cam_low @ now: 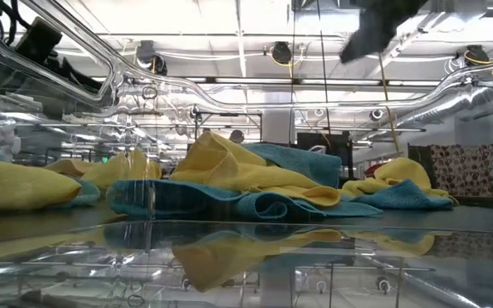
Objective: Sort microfiber towel by color & place in baskets
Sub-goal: Put the blue microfiber towel into the top transparent bin
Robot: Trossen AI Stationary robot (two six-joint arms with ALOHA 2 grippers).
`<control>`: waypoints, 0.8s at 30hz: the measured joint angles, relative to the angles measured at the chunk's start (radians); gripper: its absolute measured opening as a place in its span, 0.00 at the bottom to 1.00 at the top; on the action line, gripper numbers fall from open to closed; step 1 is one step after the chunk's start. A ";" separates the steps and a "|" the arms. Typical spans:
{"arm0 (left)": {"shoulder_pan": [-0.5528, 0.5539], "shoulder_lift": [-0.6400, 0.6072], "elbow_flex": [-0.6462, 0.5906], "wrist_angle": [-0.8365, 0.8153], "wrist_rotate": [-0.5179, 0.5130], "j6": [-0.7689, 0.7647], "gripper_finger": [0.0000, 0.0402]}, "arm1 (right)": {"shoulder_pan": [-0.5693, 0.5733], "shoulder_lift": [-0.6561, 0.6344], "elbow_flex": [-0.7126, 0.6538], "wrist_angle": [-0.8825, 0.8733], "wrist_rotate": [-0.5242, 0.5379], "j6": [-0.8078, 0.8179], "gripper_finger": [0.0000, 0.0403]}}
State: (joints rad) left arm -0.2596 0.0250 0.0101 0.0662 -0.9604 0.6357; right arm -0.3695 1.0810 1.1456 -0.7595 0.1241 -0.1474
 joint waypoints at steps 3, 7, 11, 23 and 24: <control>0.000 0.000 0.000 0.000 0.000 0.000 0.65 | -0.004 0.059 0.017 -0.145 0.017 0.006 0.55; 0.000 0.000 0.000 0.000 0.000 0.000 0.65 | -0.005 0.127 0.017 -0.297 0.026 0.035 0.55; 0.000 0.000 0.000 0.000 0.000 0.000 0.65 | 0.004 0.169 0.017 -0.304 -0.001 0.060 0.55; 0.000 0.000 0.000 0.000 0.000 0.000 0.65 | 0.175 0.295 0.018 0.044 -0.158 0.047 0.55; 0.000 0.000 0.000 0.000 0.000 0.000 0.65 | 0.192 0.316 0.018 0.071 -0.158 0.041 0.55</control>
State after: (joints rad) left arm -0.2596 0.0252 0.0097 0.0658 -0.9607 0.6357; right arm -0.1772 1.3968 1.1641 -0.6889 -0.0343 -0.1061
